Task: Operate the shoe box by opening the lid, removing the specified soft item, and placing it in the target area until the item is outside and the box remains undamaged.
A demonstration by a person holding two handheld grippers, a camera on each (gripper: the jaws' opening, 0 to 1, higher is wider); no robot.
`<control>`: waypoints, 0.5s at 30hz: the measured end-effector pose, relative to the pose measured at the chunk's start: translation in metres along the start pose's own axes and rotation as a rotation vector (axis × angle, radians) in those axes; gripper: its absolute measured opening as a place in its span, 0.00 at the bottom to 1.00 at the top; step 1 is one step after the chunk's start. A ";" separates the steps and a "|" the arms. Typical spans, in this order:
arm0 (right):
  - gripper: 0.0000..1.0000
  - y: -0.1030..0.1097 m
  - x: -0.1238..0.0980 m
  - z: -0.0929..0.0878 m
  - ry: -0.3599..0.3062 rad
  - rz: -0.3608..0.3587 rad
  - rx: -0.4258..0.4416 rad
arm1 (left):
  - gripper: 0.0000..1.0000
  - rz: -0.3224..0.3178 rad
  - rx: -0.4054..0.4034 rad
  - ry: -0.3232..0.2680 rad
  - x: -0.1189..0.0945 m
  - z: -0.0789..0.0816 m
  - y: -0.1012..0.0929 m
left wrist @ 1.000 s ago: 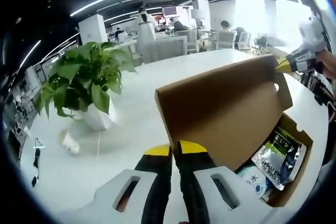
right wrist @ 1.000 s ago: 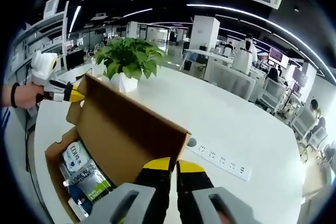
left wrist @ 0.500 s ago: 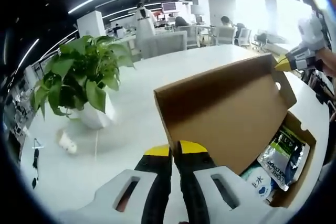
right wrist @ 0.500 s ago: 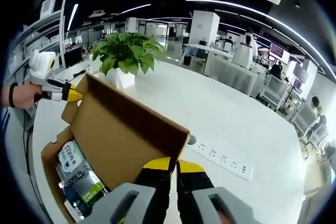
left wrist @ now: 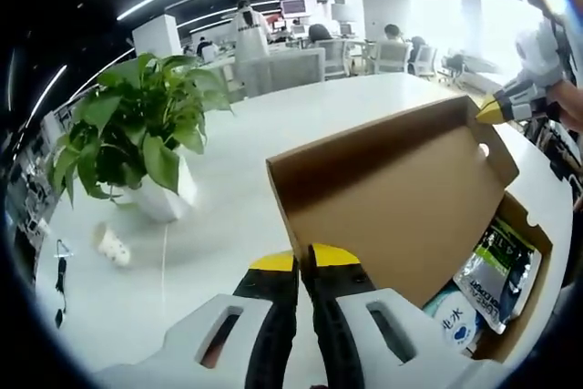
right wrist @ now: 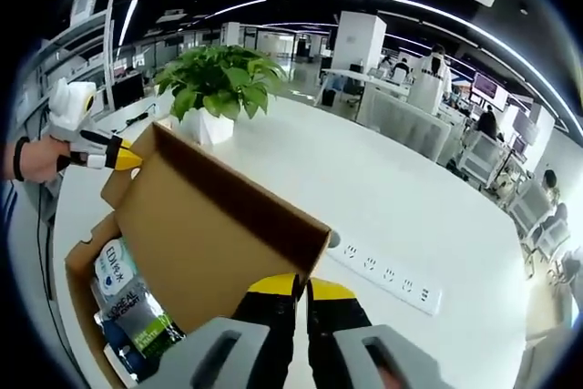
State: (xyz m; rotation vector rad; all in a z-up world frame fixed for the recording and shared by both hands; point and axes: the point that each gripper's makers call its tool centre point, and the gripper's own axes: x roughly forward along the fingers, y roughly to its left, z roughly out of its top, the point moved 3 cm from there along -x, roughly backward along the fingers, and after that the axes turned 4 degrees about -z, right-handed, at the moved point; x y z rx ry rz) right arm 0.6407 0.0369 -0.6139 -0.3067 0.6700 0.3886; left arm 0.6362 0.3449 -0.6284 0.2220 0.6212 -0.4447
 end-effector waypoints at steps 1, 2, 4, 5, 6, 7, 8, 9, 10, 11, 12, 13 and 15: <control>0.00 0.000 0.001 0.000 -0.002 -0.007 0.033 | 0.03 -0.001 -0.002 0.002 0.001 0.000 0.000; 0.00 -0.001 0.002 -0.001 -0.002 -0.010 0.032 | 0.03 -0.001 -0.004 0.003 0.002 0.000 0.001; 0.00 0.000 0.005 -0.002 -0.001 -0.019 0.034 | 0.03 -0.002 -0.011 0.006 0.007 0.000 0.003; 0.00 -0.001 0.007 -0.002 0.001 -0.021 0.038 | 0.03 -0.002 -0.012 0.008 0.008 0.000 0.003; 0.00 -0.001 0.008 -0.003 0.005 -0.025 0.040 | 0.03 -0.002 -0.011 0.010 0.009 0.000 0.003; 0.00 -0.001 0.010 -0.003 0.008 -0.026 0.037 | 0.03 -0.002 -0.012 0.013 0.010 -0.001 0.003; 0.00 -0.001 0.011 -0.004 0.011 -0.027 0.034 | 0.03 -0.003 -0.014 0.015 0.011 -0.002 0.003; 0.00 -0.002 0.013 -0.004 0.013 -0.028 0.036 | 0.03 -0.003 -0.021 0.017 0.012 -0.002 0.004; 0.00 -0.002 0.014 -0.005 0.016 -0.028 0.038 | 0.03 -0.004 -0.034 0.019 0.013 -0.003 0.004; 0.00 -0.002 0.015 -0.006 0.018 -0.029 0.037 | 0.03 -0.005 -0.059 0.020 0.014 -0.004 0.004; 0.00 -0.002 0.016 -0.007 0.020 -0.029 0.039 | 0.03 -0.005 -0.059 0.022 0.015 -0.004 0.005; 0.00 -0.002 0.017 -0.007 0.022 -0.030 0.041 | 0.03 -0.006 -0.060 0.023 0.017 -0.005 0.005; 0.00 -0.002 0.021 -0.009 0.028 -0.032 0.038 | 0.03 -0.007 -0.065 0.029 0.020 -0.007 0.005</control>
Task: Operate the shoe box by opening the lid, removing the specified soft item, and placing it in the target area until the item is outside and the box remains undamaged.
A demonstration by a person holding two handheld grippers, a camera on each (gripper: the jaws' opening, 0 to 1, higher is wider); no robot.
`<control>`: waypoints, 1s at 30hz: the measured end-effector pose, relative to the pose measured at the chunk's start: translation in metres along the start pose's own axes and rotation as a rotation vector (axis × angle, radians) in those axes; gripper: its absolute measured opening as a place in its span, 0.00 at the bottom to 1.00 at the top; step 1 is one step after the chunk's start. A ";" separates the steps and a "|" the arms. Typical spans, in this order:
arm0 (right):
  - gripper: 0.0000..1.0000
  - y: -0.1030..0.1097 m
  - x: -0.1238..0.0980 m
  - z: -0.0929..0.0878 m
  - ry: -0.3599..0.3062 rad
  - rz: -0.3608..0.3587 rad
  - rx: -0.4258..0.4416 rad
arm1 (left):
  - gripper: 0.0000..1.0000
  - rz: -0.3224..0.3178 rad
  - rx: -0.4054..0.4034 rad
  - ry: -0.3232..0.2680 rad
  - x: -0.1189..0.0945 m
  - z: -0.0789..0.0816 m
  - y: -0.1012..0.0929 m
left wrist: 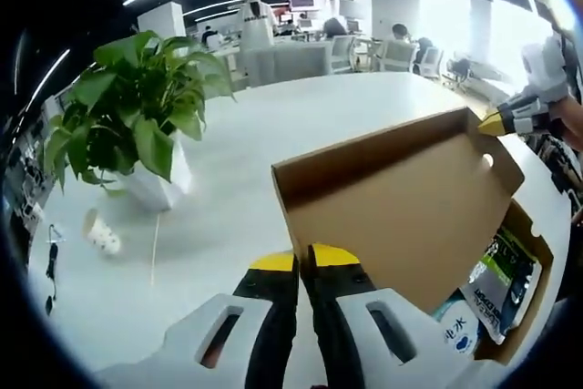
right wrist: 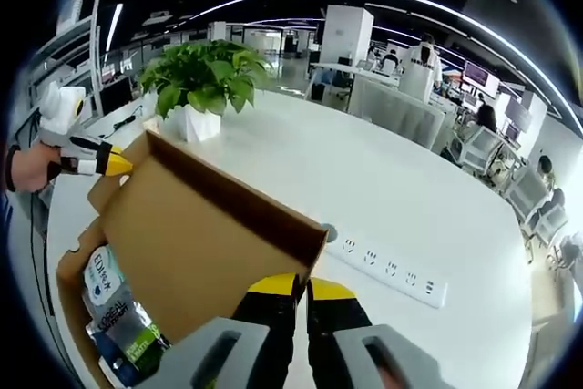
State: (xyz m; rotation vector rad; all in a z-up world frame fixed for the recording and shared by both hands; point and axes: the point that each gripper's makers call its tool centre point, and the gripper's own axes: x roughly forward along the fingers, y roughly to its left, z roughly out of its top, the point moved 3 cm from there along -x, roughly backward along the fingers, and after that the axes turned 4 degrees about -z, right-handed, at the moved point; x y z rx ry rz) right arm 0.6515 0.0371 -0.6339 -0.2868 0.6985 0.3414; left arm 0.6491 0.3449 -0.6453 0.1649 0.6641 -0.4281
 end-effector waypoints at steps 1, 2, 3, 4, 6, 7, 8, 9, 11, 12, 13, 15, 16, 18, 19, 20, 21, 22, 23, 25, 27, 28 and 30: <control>0.00 0.000 0.002 -0.001 0.005 -0.002 0.002 | 0.03 -0.001 -0.003 0.004 0.001 0.000 0.000; 0.00 -0.001 0.004 -0.001 0.008 -0.002 0.004 | 0.03 0.000 -0.001 0.007 0.002 -0.001 0.000; 0.00 -0.001 0.006 -0.002 0.015 -0.004 0.010 | 0.03 0.000 0.004 0.012 0.004 -0.002 0.000; 0.00 0.000 0.007 -0.003 0.018 -0.005 0.009 | 0.03 0.000 0.003 0.014 0.004 -0.002 0.000; 0.00 0.000 0.010 -0.004 0.027 -0.006 0.005 | 0.03 0.000 -0.009 0.019 0.006 -0.004 0.001; 0.00 0.000 0.010 -0.004 0.028 -0.006 0.004 | 0.03 0.000 -0.011 0.019 0.006 -0.004 0.001; 0.00 0.000 0.011 -0.005 0.031 -0.005 0.004 | 0.03 0.001 -0.013 0.021 0.008 -0.005 0.001; 0.00 0.000 0.013 -0.006 0.035 -0.004 0.007 | 0.03 0.002 -0.011 0.024 0.009 -0.005 0.001; 0.00 0.000 0.015 -0.007 0.038 -0.004 0.010 | 0.03 0.003 -0.008 0.031 0.011 -0.006 0.001; 0.00 0.000 0.016 -0.008 0.040 -0.004 0.016 | 0.03 0.002 -0.008 0.036 0.012 -0.007 0.001; 0.00 0.001 0.017 -0.009 0.042 -0.005 0.017 | 0.03 0.002 -0.008 0.038 0.013 -0.008 0.002; 0.00 0.002 0.021 -0.012 0.057 -0.007 0.015 | 0.03 -0.002 -0.011 0.044 0.016 -0.009 0.001; 0.00 0.002 0.021 -0.012 0.059 -0.007 0.015 | 0.03 -0.002 -0.009 0.048 0.017 -0.010 0.001; 0.00 0.002 0.023 -0.014 0.067 -0.006 0.010 | 0.03 -0.001 -0.008 0.052 0.019 -0.010 0.001; 0.00 0.002 0.024 -0.015 0.070 -0.005 0.009 | 0.03 -0.002 -0.010 0.052 0.019 -0.011 0.002; 0.00 0.001 0.025 -0.016 0.072 -0.004 0.011 | 0.03 -0.003 -0.014 0.052 0.020 -0.011 0.002; 0.00 0.002 0.026 -0.017 0.073 -0.004 0.012 | 0.03 -0.004 -0.014 0.052 0.020 -0.012 0.002; 0.00 0.002 0.027 -0.018 0.077 -0.004 0.011 | 0.03 -0.005 -0.012 0.055 0.021 -0.013 0.002; 0.00 0.002 0.028 -0.018 0.079 -0.004 0.011 | 0.03 -0.005 -0.011 0.057 0.022 -0.013 0.002; 0.00 0.003 0.030 -0.020 0.088 -0.005 0.013 | 0.03 -0.006 -0.010 0.065 0.024 -0.015 0.002; 0.00 0.003 0.031 -0.022 0.096 -0.004 0.013 | 0.03 -0.006 -0.010 0.072 0.025 -0.016 0.002; 0.00 0.004 0.032 -0.023 0.100 -0.003 0.013 | 0.03 -0.008 -0.009 0.078 0.026 -0.017 0.002; 0.00 0.004 0.034 -0.024 0.106 -0.001 0.011 | 0.03 -0.009 -0.010 0.085 0.028 -0.018 0.002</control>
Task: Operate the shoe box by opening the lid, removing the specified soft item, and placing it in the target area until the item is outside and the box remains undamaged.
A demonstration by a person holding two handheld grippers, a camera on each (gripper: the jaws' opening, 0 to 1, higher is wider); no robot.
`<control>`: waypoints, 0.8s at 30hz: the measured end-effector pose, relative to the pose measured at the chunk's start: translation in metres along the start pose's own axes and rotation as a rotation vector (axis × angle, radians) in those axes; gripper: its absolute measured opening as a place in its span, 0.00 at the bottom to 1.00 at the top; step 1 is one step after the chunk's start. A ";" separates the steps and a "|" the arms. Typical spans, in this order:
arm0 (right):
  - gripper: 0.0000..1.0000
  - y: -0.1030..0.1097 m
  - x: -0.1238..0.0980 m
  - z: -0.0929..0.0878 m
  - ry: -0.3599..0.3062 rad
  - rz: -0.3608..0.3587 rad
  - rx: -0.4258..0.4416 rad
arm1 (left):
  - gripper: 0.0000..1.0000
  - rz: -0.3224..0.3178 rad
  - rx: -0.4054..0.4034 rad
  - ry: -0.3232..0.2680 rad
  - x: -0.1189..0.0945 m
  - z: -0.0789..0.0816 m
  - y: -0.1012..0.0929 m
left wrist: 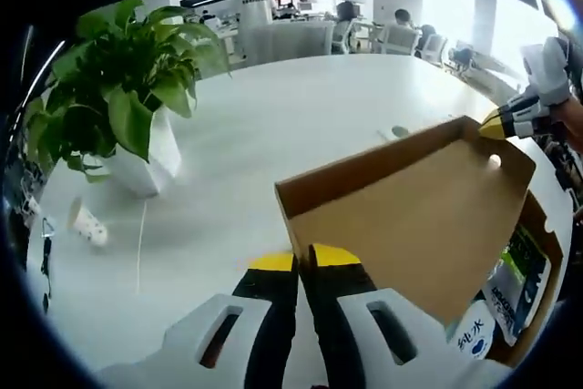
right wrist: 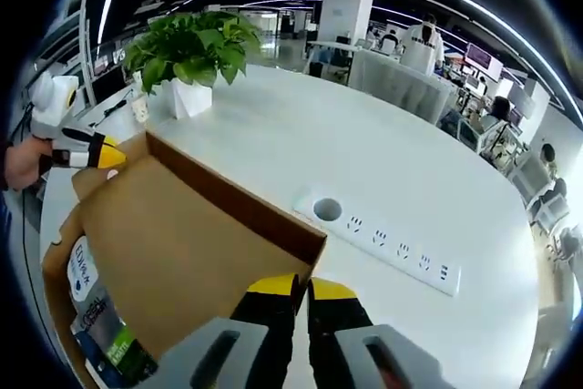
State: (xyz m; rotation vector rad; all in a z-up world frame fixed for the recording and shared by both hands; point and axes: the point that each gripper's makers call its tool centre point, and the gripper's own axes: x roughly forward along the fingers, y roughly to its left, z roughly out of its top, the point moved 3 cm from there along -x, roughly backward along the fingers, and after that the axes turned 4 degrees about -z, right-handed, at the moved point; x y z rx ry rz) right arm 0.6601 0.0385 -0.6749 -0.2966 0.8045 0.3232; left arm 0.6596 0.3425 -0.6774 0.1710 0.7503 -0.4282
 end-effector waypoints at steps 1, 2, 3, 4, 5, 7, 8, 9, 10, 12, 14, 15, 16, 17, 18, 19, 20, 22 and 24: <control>0.00 0.000 0.001 -0.001 0.002 0.000 0.000 | 0.03 0.000 0.001 0.003 0.001 0.000 0.000; 0.00 0.000 0.001 -0.001 0.005 0.001 0.001 | 0.03 0.000 0.002 0.006 0.002 -0.001 0.000; 0.00 0.000 0.003 -0.002 0.009 0.002 0.000 | 0.03 0.000 0.001 0.011 0.003 -0.002 0.000; 0.00 0.000 0.003 -0.003 0.011 0.003 0.000 | 0.03 0.000 0.000 0.014 0.003 -0.003 0.000; 0.00 0.001 0.004 -0.004 0.013 0.003 -0.001 | 0.03 -0.001 -0.003 0.016 0.004 -0.003 0.000; 0.00 0.001 0.006 -0.006 0.020 0.004 0.002 | 0.03 -0.002 -0.007 0.026 0.005 -0.005 0.000; 0.00 0.001 0.007 -0.007 0.023 0.005 0.003 | 0.03 -0.002 -0.007 0.027 0.006 -0.005 0.000; 0.00 0.001 0.007 -0.007 0.026 0.005 0.006 | 0.03 -0.003 -0.009 0.029 0.006 -0.005 0.000; 0.00 0.001 0.008 -0.008 0.028 0.006 0.008 | 0.03 -0.003 -0.007 0.033 0.007 -0.006 0.000; 0.00 0.002 0.009 -0.009 0.033 0.007 0.008 | 0.03 -0.005 -0.011 0.042 0.009 -0.008 0.000; 0.00 0.002 0.011 -0.011 0.038 0.008 0.006 | 0.03 -0.007 -0.017 0.053 0.010 -0.009 0.000; 0.00 0.002 0.011 -0.011 0.041 0.009 0.006 | 0.03 -0.007 -0.016 0.056 0.011 -0.009 0.000; 0.00 0.003 0.012 -0.012 0.043 0.011 0.008 | 0.03 -0.009 -0.018 0.065 0.012 -0.010 0.000; 0.00 0.003 0.013 -0.013 0.045 0.011 0.008 | 0.03 -0.009 -0.020 0.068 0.012 -0.010 0.000; 0.00 0.003 0.013 -0.014 0.047 0.012 0.008 | 0.03 -0.009 -0.020 0.071 0.013 -0.010 0.000; 0.00 0.004 0.014 -0.015 0.052 0.014 0.010 | 0.03 -0.009 -0.019 0.078 0.014 -0.011 0.000; 0.00 0.004 0.014 -0.015 0.056 0.015 0.010 | 0.03 -0.008 -0.020 0.082 0.015 -0.012 0.000; 0.00 0.005 0.015 -0.017 0.063 0.017 0.013 | 0.03 -0.007 -0.026 0.093 0.015 -0.013 -0.001; 0.00 0.006 0.015 -0.019 0.071 0.021 0.020 | 0.04 -0.005 -0.026 0.108 0.017 -0.016 -0.001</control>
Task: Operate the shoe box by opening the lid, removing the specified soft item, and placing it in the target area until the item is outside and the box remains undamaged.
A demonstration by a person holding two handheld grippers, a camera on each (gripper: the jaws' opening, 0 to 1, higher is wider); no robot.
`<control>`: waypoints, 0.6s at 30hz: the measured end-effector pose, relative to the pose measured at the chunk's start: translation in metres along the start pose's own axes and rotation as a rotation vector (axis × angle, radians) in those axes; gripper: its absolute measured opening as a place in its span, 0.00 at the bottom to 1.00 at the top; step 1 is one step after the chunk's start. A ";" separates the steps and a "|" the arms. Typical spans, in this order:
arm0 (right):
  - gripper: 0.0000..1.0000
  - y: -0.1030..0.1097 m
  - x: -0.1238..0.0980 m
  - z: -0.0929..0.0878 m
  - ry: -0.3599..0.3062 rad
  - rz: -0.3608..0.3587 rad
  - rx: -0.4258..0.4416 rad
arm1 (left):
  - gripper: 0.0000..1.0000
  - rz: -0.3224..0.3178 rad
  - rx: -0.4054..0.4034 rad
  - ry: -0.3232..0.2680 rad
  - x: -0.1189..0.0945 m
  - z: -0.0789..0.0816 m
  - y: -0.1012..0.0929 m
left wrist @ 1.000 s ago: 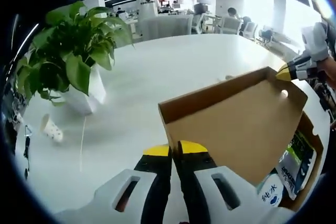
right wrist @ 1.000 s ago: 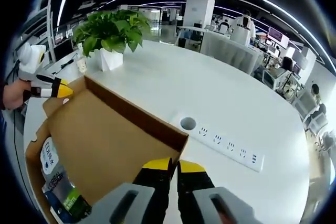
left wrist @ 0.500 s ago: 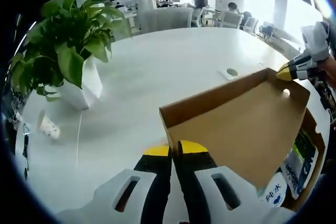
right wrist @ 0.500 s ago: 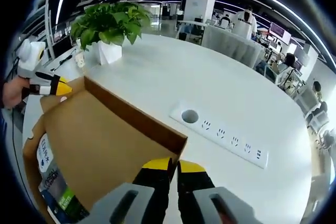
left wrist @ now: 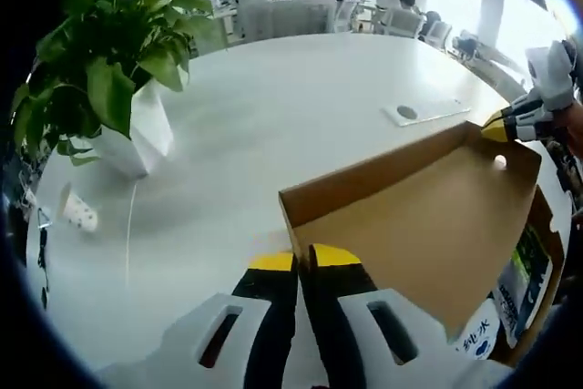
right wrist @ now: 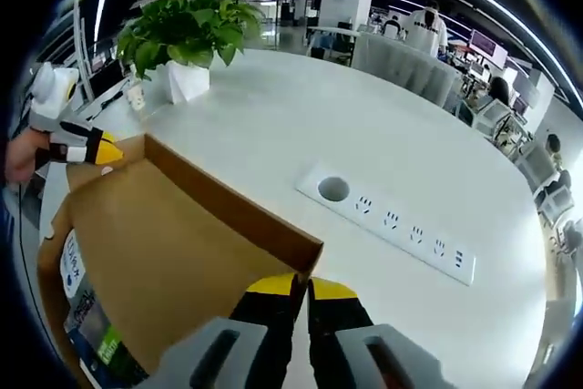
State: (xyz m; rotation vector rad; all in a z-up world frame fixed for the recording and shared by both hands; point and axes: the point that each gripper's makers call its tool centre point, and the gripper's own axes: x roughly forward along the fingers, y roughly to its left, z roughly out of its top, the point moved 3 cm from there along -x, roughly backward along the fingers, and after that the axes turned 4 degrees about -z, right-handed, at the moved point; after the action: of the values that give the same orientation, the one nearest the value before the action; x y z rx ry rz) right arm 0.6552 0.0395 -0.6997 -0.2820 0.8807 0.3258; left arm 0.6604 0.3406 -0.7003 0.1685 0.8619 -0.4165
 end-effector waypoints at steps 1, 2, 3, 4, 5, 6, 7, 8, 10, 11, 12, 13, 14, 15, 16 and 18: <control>0.00 0.001 0.000 -0.001 0.003 0.001 0.001 | 0.04 0.000 0.001 0.002 0.000 0.000 0.000; 0.00 0.001 0.001 -0.002 0.007 0.003 -0.001 | 0.04 0.000 0.002 0.006 0.000 -0.001 0.000; 0.00 0.002 0.001 -0.004 0.015 0.006 0.002 | 0.04 -0.001 0.001 0.011 0.001 -0.001 -0.001; 0.00 0.001 0.001 -0.004 0.014 0.005 0.003 | 0.04 -0.002 -0.001 0.010 0.001 -0.001 0.000; 0.00 0.002 0.001 -0.004 0.014 0.006 0.006 | 0.04 -0.001 -0.005 0.012 0.001 -0.001 0.000; 0.00 0.002 0.001 -0.004 0.016 0.007 0.005 | 0.04 -0.002 -0.011 0.015 0.003 -0.001 0.001; 0.00 0.002 0.001 -0.004 0.016 0.007 0.004 | 0.04 -0.001 -0.012 0.016 0.003 -0.001 0.001; 0.00 0.003 0.001 -0.005 0.018 0.008 0.002 | 0.04 0.000 -0.012 0.016 0.004 -0.002 0.001; 0.00 0.004 0.001 -0.006 0.020 0.009 0.007 | 0.04 0.001 -0.013 0.022 0.004 -0.003 0.001; 0.00 0.004 0.002 -0.007 0.020 0.009 0.008 | 0.04 0.001 -0.014 0.023 0.004 -0.003 0.001; 0.00 0.004 0.002 -0.007 0.022 0.009 0.009 | 0.04 0.001 -0.014 0.026 0.005 -0.004 0.001; 0.00 0.004 0.002 -0.007 0.024 0.010 0.012 | 0.04 0.000 -0.017 0.030 0.005 -0.004 0.001; 0.00 0.005 0.002 -0.007 0.026 0.011 0.016 | 0.04 0.000 -0.021 0.034 0.005 -0.004 0.001; 0.00 0.005 0.002 -0.008 0.027 0.013 0.020 | 0.04 0.002 -0.026 0.038 0.006 -0.005 0.001; 0.00 0.005 0.002 -0.008 0.027 0.014 0.022 | 0.04 0.003 -0.029 0.041 0.007 -0.004 0.002; 0.00 0.005 0.001 -0.008 0.028 0.013 0.023 | 0.04 0.005 -0.026 0.044 0.008 -0.004 0.002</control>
State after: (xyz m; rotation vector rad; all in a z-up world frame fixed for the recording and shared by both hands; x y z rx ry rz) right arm 0.6485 0.0414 -0.7059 -0.2603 0.9135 0.3246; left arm 0.6628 0.3418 -0.7093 0.1568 0.9099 -0.3979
